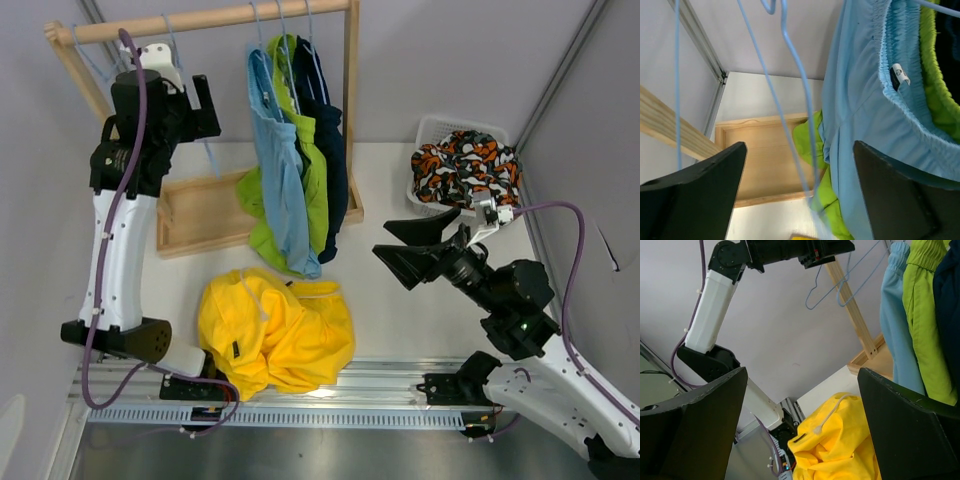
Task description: Remove the shorts from the hanger
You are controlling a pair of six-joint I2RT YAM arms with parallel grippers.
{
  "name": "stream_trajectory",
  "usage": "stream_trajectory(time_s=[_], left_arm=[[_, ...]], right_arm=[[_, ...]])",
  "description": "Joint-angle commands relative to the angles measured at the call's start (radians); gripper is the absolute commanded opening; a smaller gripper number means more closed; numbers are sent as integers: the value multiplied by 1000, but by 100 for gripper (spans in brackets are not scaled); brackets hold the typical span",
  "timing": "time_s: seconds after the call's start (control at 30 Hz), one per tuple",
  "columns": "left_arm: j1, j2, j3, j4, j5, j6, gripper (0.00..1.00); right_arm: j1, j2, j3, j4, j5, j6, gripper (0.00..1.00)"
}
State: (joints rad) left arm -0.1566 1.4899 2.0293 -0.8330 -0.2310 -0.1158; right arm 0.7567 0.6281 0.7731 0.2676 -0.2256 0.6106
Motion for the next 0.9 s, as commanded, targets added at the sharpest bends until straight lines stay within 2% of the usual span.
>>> stream_trajectory(time_s=[0.0, 0.17, 0.23, 0.27, 0.3, 0.33, 0.37, 0.4, 0.47, 0.5, 0.6, 0.77, 0.87], left_arm=[[-18, -85, 84, -78, 47, -11, 99], [-101, -254, 27, -127, 91, 1, 99], [-168, -336, -32, -108, 78, -5, 99], [-187, -421, -129, -75, 82, -8, 99], [-207, -457, -154, -69, 88, -24, 99], [-212, -489, -173, -68, 94, -31, 99], [-213, -517, -208, -71, 101, -36, 99], [-213, -560, -240, -74, 107, -41, 99], [-213, -589, -279, -75, 131, -38, 99], [-213, -602, -299, -75, 145, -36, 99], [-213, -608, -297, -92, 189, -39, 99], [-213, -631, -297, -86, 202, -22, 99], [-212, -635, -302, -86, 217, -16, 99]], right_arm=[[15, -16, 14, -7, -11, 11, 99], [47, 16, 57, -89, -14, -38, 99], [64, 70, 139, -223, 11, -69, 99], [91, 159, 182, -294, 25, -113, 99], [114, 217, 274, -430, 64, -138, 99], [148, 276, 325, -497, 104, -165, 99], [256, 336, 369, -558, 173, -213, 99], [321, 460, 415, -661, 351, -235, 99], [485, 591, 549, -744, 565, -259, 99], [510, 719, 590, -819, 603, -247, 99], [532, 884, 658, -855, 621, -184, 99], [540, 970, 592, -754, 562, -106, 99], [567, 1033, 595, -746, 580, -84, 99]])
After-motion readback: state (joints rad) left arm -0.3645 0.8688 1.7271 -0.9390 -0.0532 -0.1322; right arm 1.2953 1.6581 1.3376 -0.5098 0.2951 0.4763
